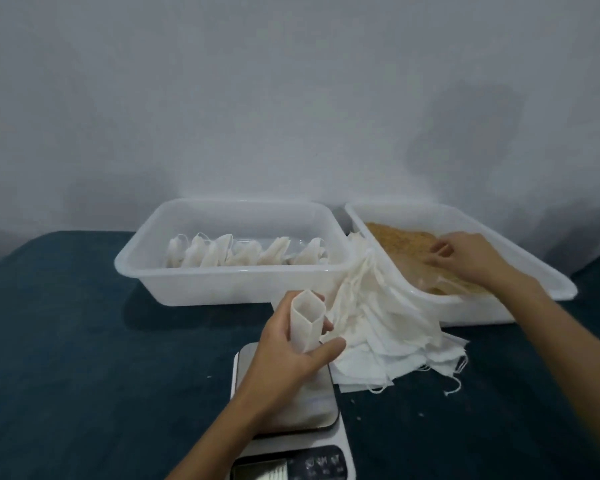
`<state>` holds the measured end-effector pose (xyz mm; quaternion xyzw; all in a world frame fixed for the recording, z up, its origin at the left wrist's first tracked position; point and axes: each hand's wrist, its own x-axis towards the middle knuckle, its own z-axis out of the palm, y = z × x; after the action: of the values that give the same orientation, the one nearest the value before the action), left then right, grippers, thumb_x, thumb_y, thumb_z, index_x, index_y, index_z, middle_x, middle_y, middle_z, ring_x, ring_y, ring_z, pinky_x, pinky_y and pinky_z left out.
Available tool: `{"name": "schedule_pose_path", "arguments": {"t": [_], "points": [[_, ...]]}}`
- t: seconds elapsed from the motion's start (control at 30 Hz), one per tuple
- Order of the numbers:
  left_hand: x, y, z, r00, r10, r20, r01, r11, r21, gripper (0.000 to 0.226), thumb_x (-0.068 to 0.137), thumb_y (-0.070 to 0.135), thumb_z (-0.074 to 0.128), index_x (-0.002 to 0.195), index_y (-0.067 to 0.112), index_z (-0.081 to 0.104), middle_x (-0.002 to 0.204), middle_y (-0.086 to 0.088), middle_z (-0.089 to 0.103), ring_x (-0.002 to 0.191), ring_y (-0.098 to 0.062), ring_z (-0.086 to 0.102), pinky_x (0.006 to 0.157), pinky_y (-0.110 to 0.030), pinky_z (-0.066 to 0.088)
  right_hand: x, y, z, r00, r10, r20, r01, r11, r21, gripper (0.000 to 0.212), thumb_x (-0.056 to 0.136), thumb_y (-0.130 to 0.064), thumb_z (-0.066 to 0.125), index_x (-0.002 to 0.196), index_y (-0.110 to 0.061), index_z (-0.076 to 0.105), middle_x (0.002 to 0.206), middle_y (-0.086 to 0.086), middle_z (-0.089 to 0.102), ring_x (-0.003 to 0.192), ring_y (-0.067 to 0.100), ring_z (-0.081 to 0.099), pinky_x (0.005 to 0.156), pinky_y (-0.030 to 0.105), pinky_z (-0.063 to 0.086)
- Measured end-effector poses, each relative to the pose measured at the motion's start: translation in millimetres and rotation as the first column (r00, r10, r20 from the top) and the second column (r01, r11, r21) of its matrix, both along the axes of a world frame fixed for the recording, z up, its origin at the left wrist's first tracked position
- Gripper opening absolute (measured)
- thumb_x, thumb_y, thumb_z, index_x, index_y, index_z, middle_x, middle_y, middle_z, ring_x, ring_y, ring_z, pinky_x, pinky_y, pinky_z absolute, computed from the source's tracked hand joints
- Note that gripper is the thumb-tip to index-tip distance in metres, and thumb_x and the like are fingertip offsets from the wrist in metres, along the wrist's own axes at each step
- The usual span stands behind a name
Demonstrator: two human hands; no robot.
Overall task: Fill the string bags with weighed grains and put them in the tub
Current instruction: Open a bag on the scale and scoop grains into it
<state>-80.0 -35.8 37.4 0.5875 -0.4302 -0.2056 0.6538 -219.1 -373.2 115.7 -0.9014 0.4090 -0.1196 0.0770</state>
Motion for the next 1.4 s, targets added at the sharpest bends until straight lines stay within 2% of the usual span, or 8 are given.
{"name": "schedule_pose_path", "arguments": {"t": [0.13, 0.37, 0.47, 0.57, 0.73, 0.9, 1.17, 1.4], "points": [[0.2, -0.9, 2.2, 0.998, 0.021, -0.062, -0.022, 1.000, -0.007, 0.041, 0.072, 0.044, 0.084, 0.102, 0.024, 0.066, 0.093, -0.001, 0.071, 0.086, -0.016, 0.068, 0.076, -0.028, 0.055, -7.9, -31.5, -28.4, 0.985, -0.020, -0.173, 0.039, 0.994, 0.106, 0.046, 0.073, -0.051, 0.085, 0.102, -0.030, 0.057, 0.096, -0.013, 0.060, 0.085, 0.008, 0.057, 0.077, 0.031, 0.045], [4.2, -1.0, -0.7, 0.995, 0.077, -0.065, -0.076, 0.997, 0.006, 0.041, 0.071, 0.042, 0.084, 0.101, 0.019, 0.069, 0.094, -0.002, 0.072, 0.087, -0.021, 0.067, 0.080, -0.038, 0.054, 2.8, -40.6, -33.4, 0.936, -0.080, -0.342, 0.105, 0.993, 0.056, 0.049, 0.082, -0.041, 0.080, 0.110, -0.004, 0.065, 0.110, 0.015, 0.069, 0.103, 0.031, 0.065, 0.090, 0.041, 0.052], [2.5, -1.4, -2.6, 0.995, 0.081, -0.050, -0.080, 0.997, 0.016, 0.041, 0.071, 0.044, 0.083, 0.101, 0.020, 0.069, 0.094, -0.001, 0.071, 0.091, -0.027, 0.068, 0.082, -0.039, 0.054, -0.4, -42.0, -35.0, 0.925, -0.108, -0.365, 0.103, 0.994, -0.031, 0.025, 0.090, -0.036, 0.070, 0.089, -0.013, 0.060, 0.095, 0.007, 0.067, 0.080, 0.019, 0.059, 0.068, 0.032, 0.046], [0.8, -2.1, -3.5, 0.996, 0.076, -0.044, -0.074, 0.997, 0.027, 0.038, 0.070, 0.045, 0.082, 0.097, 0.022, 0.069, 0.094, -0.001, 0.071, 0.090, -0.022, 0.068, 0.082, -0.033, 0.053, -9.6, -51.9, -31.8, 0.952, -0.172, -0.252, 0.161, 0.985, -0.065, 0.030, 0.100, -0.030, 0.053, 0.072, -0.018, 0.049, 0.077, 0.002, 0.059, 0.066, 0.014, 0.051, 0.057, 0.029, 0.036], [-0.2, -2.1, 0.0, 0.995, 0.073, -0.063, -0.072, 0.997, 0.013, 0.037, 0.068, 0.046, 0.082, 0.095, 0.023, 0.070, 0.093, -0.004, 0.072, 0.090, -0.028, 0.068, 0.077, -0.026, 0.054, -39.3, -75.7, -24.0, 0.895, -0.254, -0.365, 0.195, 0.962, -0.192, 0.023, 0.102, -0.016, 0.048, 0.119, -0.009, 0.061, 0.089, 0.000, 0.052, 0.076, 0.017, 0.054, 0.072, 0.029, 0.048], [2.5, -1.3, 1.6, 0.992, 0.096, -0.086, -0.097, 0.995, -0.007, 0.047, 0.065, 0.045, 0.083, 0.101, 0.017, 0.070, 0.094, -0.006, 0.073, 0.087, -0.023, 0.070, 0.078, -0.028, 0.055, -39.0, -76.8, -25.3, 0.871, -0.247, -0.424, 0.146, 0.956, -0.255, 0.027, 0.097, -0.020, 0.056, 0.123, -0.012, 0.050, 0.083, -0.003, 0.047, 0.082, 0.019, 0.055, 0.071, 0.031, 0.047], [1.8, -1.5, 1.8, 0.993, 0.099, -0.064, -0.099, 0.995, 0.006, 0.042, 0.066, 0.042, 0.082, 0.098, 0.018, 0.070, 0.092, -0.007, 0.073, 0.084, -0.022, 0.069, 0.076, -0.024, 0.053, -13.1, -57.0, -24.0, 0.871, -0.098, -0.481, -0.102, 0.923, -0.372, 0.031, 0.091, -0.006, 0.061, 0.117, -0.021, 0.052, 0.110, 0.003, 0.066, 0.096, 0.023, 0.064, 0.080, 0.035, 0.053], [2.4, -0.9, 1.8, 0.992, 0.108, -0.061, -0.107, 0.994, 0.017, 0.043, 0.066, 0.044, 0.082, 0.099, 0.019, 0.071, 0.093, -0.004, 0.073, 0.090, -0.027, 0.069, 0.079, -0.029, 0.054, -5.4, -54.0, -28.3, 0.949, 0.086, -0.303, -0.127, 0.984, -0.121, 0.018, 0.089, -0.005, 0.070, 0.095, -0.017, 0.057, 0.102, 0.007, 0.066, 0.088, 0.020, 0.062, 0.078, 0.032, 0.048]]}}
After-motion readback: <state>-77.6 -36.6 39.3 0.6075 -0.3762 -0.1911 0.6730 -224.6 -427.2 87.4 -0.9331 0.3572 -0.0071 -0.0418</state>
